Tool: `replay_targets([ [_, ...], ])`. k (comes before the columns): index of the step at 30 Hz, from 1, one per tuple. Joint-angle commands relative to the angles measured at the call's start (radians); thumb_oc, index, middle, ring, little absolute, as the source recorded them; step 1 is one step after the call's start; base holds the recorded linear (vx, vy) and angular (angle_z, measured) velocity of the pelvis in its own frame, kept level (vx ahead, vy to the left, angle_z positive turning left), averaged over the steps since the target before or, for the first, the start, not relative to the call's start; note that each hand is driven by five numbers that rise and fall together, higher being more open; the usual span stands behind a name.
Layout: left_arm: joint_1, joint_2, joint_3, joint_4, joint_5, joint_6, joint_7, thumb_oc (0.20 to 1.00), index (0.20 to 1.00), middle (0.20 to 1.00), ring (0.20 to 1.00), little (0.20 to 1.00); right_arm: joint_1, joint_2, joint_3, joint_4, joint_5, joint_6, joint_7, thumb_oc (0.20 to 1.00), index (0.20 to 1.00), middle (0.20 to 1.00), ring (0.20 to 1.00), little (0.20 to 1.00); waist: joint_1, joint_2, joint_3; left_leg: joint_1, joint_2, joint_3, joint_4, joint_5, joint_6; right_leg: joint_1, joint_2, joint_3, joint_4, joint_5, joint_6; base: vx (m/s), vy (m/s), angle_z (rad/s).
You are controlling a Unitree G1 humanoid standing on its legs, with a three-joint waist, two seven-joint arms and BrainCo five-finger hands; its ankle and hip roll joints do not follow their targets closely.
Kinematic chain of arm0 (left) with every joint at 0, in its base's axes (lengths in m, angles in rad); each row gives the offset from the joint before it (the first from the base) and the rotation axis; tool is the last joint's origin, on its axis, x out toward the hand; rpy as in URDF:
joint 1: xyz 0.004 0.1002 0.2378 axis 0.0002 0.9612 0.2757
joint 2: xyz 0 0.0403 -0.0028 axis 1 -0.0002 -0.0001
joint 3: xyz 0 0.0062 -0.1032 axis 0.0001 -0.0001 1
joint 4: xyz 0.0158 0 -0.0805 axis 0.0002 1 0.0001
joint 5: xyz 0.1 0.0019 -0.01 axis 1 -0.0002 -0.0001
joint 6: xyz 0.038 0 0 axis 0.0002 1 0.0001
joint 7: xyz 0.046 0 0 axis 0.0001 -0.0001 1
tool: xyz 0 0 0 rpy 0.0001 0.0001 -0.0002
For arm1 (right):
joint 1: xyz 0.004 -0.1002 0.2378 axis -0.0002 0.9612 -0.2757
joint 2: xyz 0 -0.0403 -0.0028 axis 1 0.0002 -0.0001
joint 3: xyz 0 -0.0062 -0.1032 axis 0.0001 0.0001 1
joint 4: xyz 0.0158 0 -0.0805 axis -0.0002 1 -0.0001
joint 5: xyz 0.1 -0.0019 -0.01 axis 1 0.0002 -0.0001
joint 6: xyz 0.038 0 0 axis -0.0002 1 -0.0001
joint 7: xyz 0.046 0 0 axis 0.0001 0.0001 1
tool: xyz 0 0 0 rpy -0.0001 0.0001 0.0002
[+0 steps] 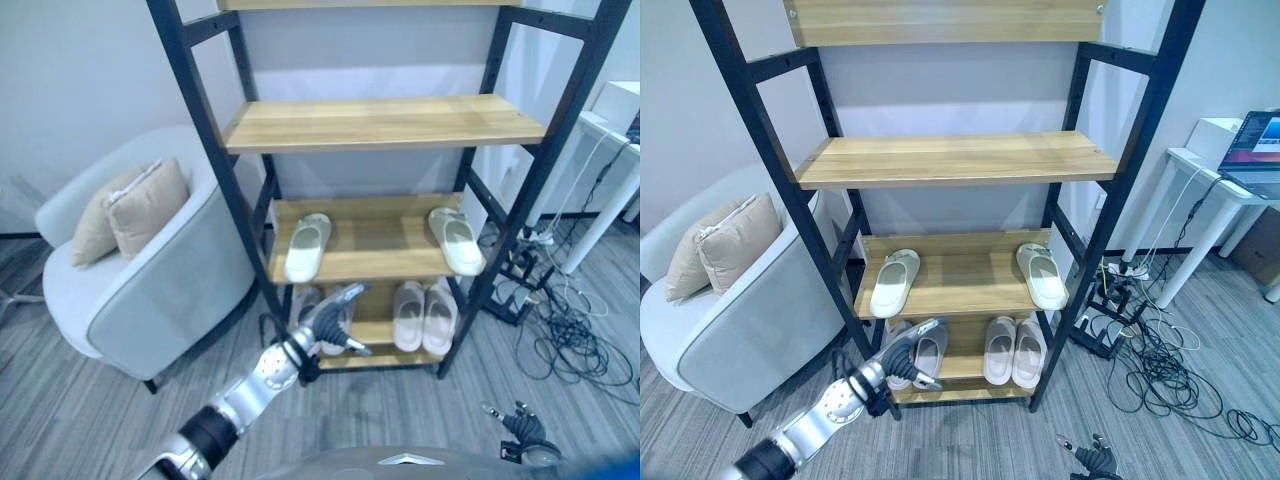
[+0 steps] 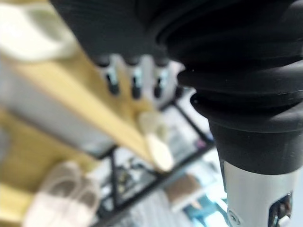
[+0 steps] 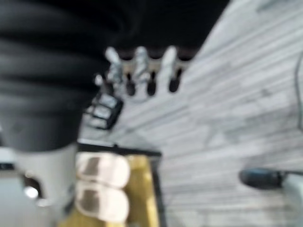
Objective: Arrange the slippers neatly on the shoe rack.
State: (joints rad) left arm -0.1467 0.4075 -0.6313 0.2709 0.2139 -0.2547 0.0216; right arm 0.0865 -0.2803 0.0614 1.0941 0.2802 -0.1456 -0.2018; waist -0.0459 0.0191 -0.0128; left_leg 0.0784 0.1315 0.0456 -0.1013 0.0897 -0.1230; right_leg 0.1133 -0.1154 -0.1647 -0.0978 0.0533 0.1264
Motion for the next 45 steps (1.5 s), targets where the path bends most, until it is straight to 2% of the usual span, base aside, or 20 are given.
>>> replay_targets([
  [1,-0.138,-0.035,-0.002,0.021,0.067,-0.043,0.089,1.0,1.0,1.0,1.0,1.0,-0.034,-0.013,0.014,-0.059,-0.052,-0.018,-0.023,1.0,1.0,1.0,1.0,1.0,-0.009,0.033,0.073,-0.045,-0.053,0.002,0.014,-0.065,0.034,-0.039,-0.02,-0.003,0.064,-0.078,0.017,0.01,-0.02,-0.13],
  [5,-0.308,-0.067,0.03,0.144,0.121,-0.003,0.208,1.0,1.0,1.0,1.0,1.0,-0.047,-0.051,0.033,-0.124,-0.086,-0.026,-0.036,1.0,1.0,1.0,1.0,1.0,-0.048,0.059,0.107,-0.087,-0.048,0.024,0.014,-0.046,0.023,-0.101,-0.018,0.027,0.073,-0.066,0.016,-0.04,-0.008,-0.16],
  [7,-0.344,-0.066,0.036,0.165,0.13,0.0,0.227,1.0,1.0,1.0,1.0,1.0,-0.049,-0.063,0.028,-0.131,-0.084,-0.028,-0.037,1.0,1.0,1.0,1.0,1.0,-0.053,0.065,0.114,-0.102,-0.047,0.028,0.014,-0.042,0.022,-0.128,-0.015,0.036,0.083,-0.065,0.014,-0.07,0.007,-0.3],
  [9,-0.454,-0.029,0.057,0.195,0.174,0.029,0.279,1.0,1.0,1.0,1.0,1.0,-0.048,-0.098,0.013,-0.171,-0.072,-0.041,-0.042,1.0,1.0,1.0,1.0,1.0,-0.067,0.079,0.151,-0.155,-0.045,0.032,0.014,-0.023,0.022,-0.212,-0.01,0.059,0.125,-0.063,0.011,-0.17,0.022,-0.27],
  [13,-0.555,0.007,0.064,0.237,0.217,0.042,0.329,1.0,1.0,1.0,1.0,1.0,-0.058,-0.116,0.006,-0.158,-0.065,-0.052,-0.042,1.0,1.0,1.0,1.0,1.0,-0.068,0.087,0.18,-0.213,-0.044,0.038,0.014,-0.007,0.027,-0.301,-0.008,0.079,0.18,-0.068,0.008,-0.1,0.011,-0.16],
  [17,-0.608,0.118,0.093,0.244,0.28,0.047,0.389,1.0,1.0,1.0,1.0,1.0,-0.056,-0.13,-0.007,-0.184,-0.062,-0.071,-0.057,1.0,1.0,1.0,1.0,1.0,-0.06,0.089,0.204,-0.262,-0.041,0.052,0.014,0.008,0.027,-0.37,-0.012,0.094,0.218,-0.071,0.009,-0.04,-0.01,-0.29],
  [20,-0.635,0.206,0.13,0.298,0.328,0.093,0.455,1.0,1.0,1.0,1.0,1.0,-0.063,-0.127,-0.007,-0.191,-0.061,-0.091,-0.082,1.0,1.0,1.0,1.0,1.0,-0.052,0.095,0.23,-0.292,-0.04,0.05,0.014,0.02,0.028,-0.402,-0.014,0.095,0.228,-0.071,0.01,-0.01,-0.021,-0.21],
  [31,-0.713,0.27,0.167,0.431,0.329,0.165,0.51,1.0,1.0,1.0,1.0,1.0,-0.082,-0.12,0.042,-0.235,-0.085,-0.104,-0.089,1.0,1.0,1.0,1.0,1.0,-0.042,0.09,0.272,-0.33,-0.035,0.036,0.014,0.033,0.025,-0.435,-0.018,0.077,0.228,-0.065,0.01,0.0,-0.013,0.02],
  [36,-0.825,0.293,0.121,0.508,0.307,0.168,0.526,1.0,1.0,1.0,1.0,1.0,-0.12,-0.123,0.086,-0.242,-0.101,-0.11,-0.096,1.0,1.0,1.0,1.0,1.0,-0.042,0.081,0.294,-0.351,-0.03,0.033,0.014,0.039,0.021,-0.458,-0.018,0.072,0.235,-0.06,0.01,-0.01,-0.025,0.09],
  [40,-0.894,0.328,0.083,0.513,0.348,0.199,0.555,1.0,1.0,1.0,1.0,1.0,-0.14,-0.123,0.108,-0.223,-0.105,-0.117,-0.104,1.0,1.0,1.0,1.0,1.0,-0.041,0.075,0.305,-0.368,-0.027,0.029,0.014,0.043,0.019,-0.467,-0.018,0.066,0.226,-0.053,0.014,0.0,-0.007,0.01],
  [45,-1.002,0.378,0.016,0.61,0.348,0.218,0.535,1.0,1.0,1.0,1.0,1.0,-0.153,-0.122,0.122,-0.217,-0.101,-0.118,-0.106,1.0,1.0,1.0,1.0,1.0,-0.043,0.061,0.313,-0.386,-0.018,0.035,0.014,0.046,0.017,-0.483,-0.013,0.065,0.211,-0.035,0.023,0.0,-0.002,-0.01],
])
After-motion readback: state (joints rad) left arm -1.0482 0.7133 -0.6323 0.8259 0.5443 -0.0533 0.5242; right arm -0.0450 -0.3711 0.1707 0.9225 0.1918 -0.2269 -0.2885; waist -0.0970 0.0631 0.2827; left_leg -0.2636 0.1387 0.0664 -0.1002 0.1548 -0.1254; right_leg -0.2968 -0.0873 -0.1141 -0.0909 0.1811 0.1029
